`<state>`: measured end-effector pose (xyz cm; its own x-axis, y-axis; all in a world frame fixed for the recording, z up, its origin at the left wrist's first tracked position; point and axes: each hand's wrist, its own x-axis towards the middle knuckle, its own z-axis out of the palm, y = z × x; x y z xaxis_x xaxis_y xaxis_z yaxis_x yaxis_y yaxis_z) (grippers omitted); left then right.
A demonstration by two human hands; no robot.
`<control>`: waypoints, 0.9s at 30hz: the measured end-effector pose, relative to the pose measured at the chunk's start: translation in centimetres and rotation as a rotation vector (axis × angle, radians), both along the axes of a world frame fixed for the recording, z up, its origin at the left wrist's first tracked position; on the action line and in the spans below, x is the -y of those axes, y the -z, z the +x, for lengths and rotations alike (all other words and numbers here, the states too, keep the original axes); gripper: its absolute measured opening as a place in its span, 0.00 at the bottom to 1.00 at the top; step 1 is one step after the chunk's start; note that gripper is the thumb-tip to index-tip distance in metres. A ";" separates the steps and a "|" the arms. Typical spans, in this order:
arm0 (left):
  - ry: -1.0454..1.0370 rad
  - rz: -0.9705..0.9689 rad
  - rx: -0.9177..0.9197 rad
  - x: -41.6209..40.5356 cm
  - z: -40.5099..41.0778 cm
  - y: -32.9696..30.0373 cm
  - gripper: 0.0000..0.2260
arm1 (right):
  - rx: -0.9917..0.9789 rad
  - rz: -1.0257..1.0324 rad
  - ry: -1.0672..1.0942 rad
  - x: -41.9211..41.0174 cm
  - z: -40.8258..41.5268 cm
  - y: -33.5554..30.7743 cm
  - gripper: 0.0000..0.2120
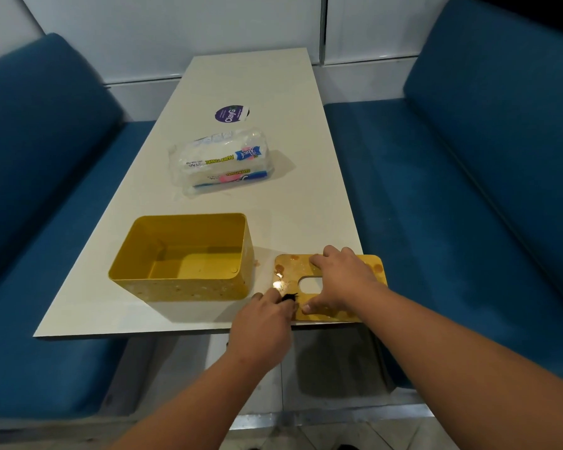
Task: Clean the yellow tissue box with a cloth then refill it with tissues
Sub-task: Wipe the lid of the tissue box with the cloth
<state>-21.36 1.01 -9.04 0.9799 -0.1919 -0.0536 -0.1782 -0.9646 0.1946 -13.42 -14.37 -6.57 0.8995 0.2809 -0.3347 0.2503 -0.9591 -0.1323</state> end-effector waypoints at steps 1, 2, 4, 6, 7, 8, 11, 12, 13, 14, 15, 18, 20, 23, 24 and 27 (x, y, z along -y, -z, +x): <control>-0.054 -0.010 0.004 -0.2 0.1 -0.2 0.13 | 0.001 -0.003 -0.001 0.0 0.0 0.0 0.47; -0.115 -0.021 0.020 -0.2 0.3 -0.4 0.13 | 0.001 -0.006 -0.001 -0.1 0.0 0.0 0.47; -0.217 -0.056 0.063 0.7 0.8 -0.8 0.12 | -0.001 -0.008 0.000 -0.1 0.0 0.0 0.47; -0.306 -0.087 0.075 1.9 1.8 -1.2 0.10 | -0.001 -0.005 -0.004 0.0 0.1 0.0 0.46; -0.352 -0.096 0.067 2.3 2.4 -1.4 0.10 | -0.005 -0.004 -0.006 0.0 0.1 0.0 0.46; -0.390 -0.104 0.053 2.5 3.1 -1.5 0.09 | -0.008 -0.004 -0.009 0.0 0.1 0.0 0.46; -0.453 -0.103 0.019 2.6 4.7 -1.2 0.08 | -0.001 -0.003 -0.022 0.2 0.1 0.1 0.44; -0.459 -0.112 0.015 2.6 5.0 -1.1 0.08 | 0.009 0.000 -0.029 0.2 0.1 0.1 0.44; -0.450 -0.112 0.010 2.6 5.2 -0.8 0.09 | 0.021 0.002 -0.036 0.3 0.2 0.2 0.43; -0.437 -0.113 0.014 2.6 5.2 -0.7 0.09 | 0.031 0.004 -0.044 0.5 0.2 0.4 0.42; -0.427 -0.118 0.015 2.7 5.1 -0.6 0.09 | 0.041 0.004 -0.052 0.6 0.3 0.5 0.42; -0.371 -0.105 0.017 2.8 3.8 -0.4 0.11 | 0.070 0.018 -0.067 0.9 0.4 1.0 0.42; -0.333 -0.040 0.021 2.6 2.8 0.0 0.12 | 0.073 0.029 -0.079 1.1 0.4 1.1 0.43; -0.283 0.049 0.002 2.4 2.8 0.4 0.12 | 0.085 0.036 -0.097 1.2 0.5 1.1 0.43; -0.270 0.067 -0.001 2.5 3.5 0.3 0.12 | 0.086 0.034 -0.099 1.2 0.5 1.2 0.43; -0.238 0.106 0.008 3.2 5.1 -0.2 0.13 | 0.094 0.034 -0.099 1.3 0.6 1.3 0.42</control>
<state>-16.23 -2.20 -8.83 0.9973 0.0509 -0.0530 0.0555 -0.9944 0.0901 -12.84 -15.64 -7.86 0.8938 0.3793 -0.2394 0.3560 -0.9246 -0.1356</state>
